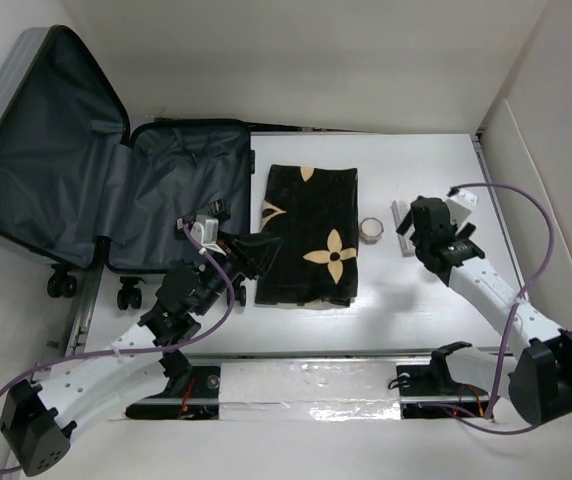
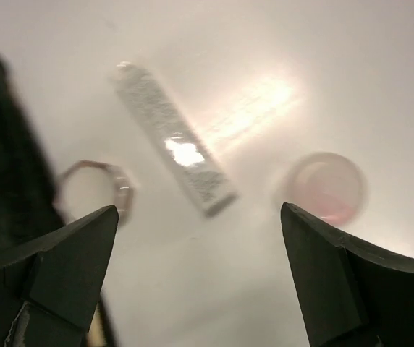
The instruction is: Pack the luggage
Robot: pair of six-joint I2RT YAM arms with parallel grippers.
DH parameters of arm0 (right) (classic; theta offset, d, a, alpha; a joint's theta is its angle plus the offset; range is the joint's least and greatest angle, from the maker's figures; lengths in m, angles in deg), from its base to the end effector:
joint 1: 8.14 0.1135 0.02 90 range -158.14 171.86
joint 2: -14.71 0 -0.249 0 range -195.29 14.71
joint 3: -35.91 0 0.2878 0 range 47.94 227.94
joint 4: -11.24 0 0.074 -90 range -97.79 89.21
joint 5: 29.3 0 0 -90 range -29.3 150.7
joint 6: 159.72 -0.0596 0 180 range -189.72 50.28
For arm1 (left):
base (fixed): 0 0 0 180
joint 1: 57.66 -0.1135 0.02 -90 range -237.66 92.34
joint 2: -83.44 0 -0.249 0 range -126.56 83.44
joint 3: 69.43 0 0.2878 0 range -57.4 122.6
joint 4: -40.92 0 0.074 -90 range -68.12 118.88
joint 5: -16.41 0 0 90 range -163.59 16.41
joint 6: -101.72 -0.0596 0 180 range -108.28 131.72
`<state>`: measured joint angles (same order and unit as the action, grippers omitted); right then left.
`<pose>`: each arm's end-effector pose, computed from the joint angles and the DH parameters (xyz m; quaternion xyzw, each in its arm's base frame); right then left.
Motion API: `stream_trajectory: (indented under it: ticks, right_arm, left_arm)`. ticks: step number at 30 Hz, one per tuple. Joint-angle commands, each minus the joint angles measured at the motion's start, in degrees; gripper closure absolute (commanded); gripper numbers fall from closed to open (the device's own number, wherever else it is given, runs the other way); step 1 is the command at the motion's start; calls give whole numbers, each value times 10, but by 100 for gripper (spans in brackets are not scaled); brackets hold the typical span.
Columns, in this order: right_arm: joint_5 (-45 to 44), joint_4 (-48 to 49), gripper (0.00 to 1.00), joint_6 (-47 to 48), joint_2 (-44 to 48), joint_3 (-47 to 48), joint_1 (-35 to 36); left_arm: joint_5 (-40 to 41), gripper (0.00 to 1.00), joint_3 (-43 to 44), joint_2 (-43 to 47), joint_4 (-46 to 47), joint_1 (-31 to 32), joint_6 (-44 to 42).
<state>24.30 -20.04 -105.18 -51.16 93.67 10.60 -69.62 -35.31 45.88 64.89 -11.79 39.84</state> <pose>0.2930 0.0621 0.2227 0.2570 0.8303 -0.0664 0.4901 0.1665 -0.1657 0.2948 0.0597 0.5670 -0.4785 0.6678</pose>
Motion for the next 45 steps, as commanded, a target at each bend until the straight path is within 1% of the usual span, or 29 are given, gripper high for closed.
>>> stream_trajectory:
  ticks: [1,4,6,8,9,11,14,17,19,21,23,26,27,30,32,35,36,38,39,40,41,42,43,44,45]
  right_arm:
    - [-90,-55,0,-43,49,-18,-33]
    - [-118,-63,0,-46,59,-25,-50]
    - [-118,-69,0,-43,51,-30,-80]
    - [-104,-71,0,-41,35,-28,-94]
    - [-100,-56,0,-36,29,-31,-103]
    - [-59,-21,0,13,16,-35,-114]
    - [-19,-18,1,28,-18,-15,-122]
    - [2,-22,3,39,-50,-3,-136]
    - [14,-24,7,45,-62,-1,-151]
    - [43,-16,12,55,-64,-4,-157]
    - [70,-12,15,58,-63,-6,-170]
    - [91,-6,29,63,-63,-10,-175]
    - [92,1,40,67,-64,-12,-175]
    - [88,4,61,72,-69,-7,-175]
    - [82,1,62,64,-63,-6,-175]
    - [81,3,62,79,-18,7,-141]
    - [82,-7,62,79,-3,15,-111]
    - [118,-4,63,81,46,46,-75]
    - [137,32,64,80,60,51,-55]
    - [156,52,65,68,75,56,-14]
    - [200,72,65,62,72,72,6]
    - [221,103,65,56,63,85,29]
    - [236,114,65,51,48,101,51]
    - [261,122,65,51,5,144,105]
    - [270,145,64,53,-20,168,131]
  left_arm:
    - [-53,61,2,-8,65,-3,5]
    - [-60,61,-6,-5,71,-3,10]
    - [-61,61,-7,-1,71,-3,11]
    - [-62,61,-8,8,63,-3,11]
    - [-61,61,-11,13,61,-3,11]
    - [-56,61,-14,21,62,-3,11]
    - [-50,63,-15,23,60,-3,9]
    - [-47,64,-13,24,52,-3,7]
    - [-45,64,-15,27,55,-3,6]
    - [-45,64,-15,27,51,-3,5]
    - [-27,64,-14,29,48,-3,4]
    - [-18,64,-17,34,46,-3,3]
    - [-16,64,-17,35,45,-3,2]
    - [-14,64,-18,39,43,-3,2]
    - [-12,64,-20,38,45,-3,1]
    - [-6,64,-15,36,39,-3,-2]
    - [-7,64,-16,38,40,-3,-2]
    - [-10,64,-20,44,44,-3,-3]
    - [-7,63,-20,46,46,-3,-4]
    - [-2,62,-19,48,40,-3,-8]
    - [2,62,-14,55,32,-3,-10]
    - [8,62,-13,60,24,-3,-12]
    - [19,61,-13,68,14,-3,-15]
    - [26,61,-13,87,11,-3,-19]
    - [35,61,-19,98,8,-3,-21]
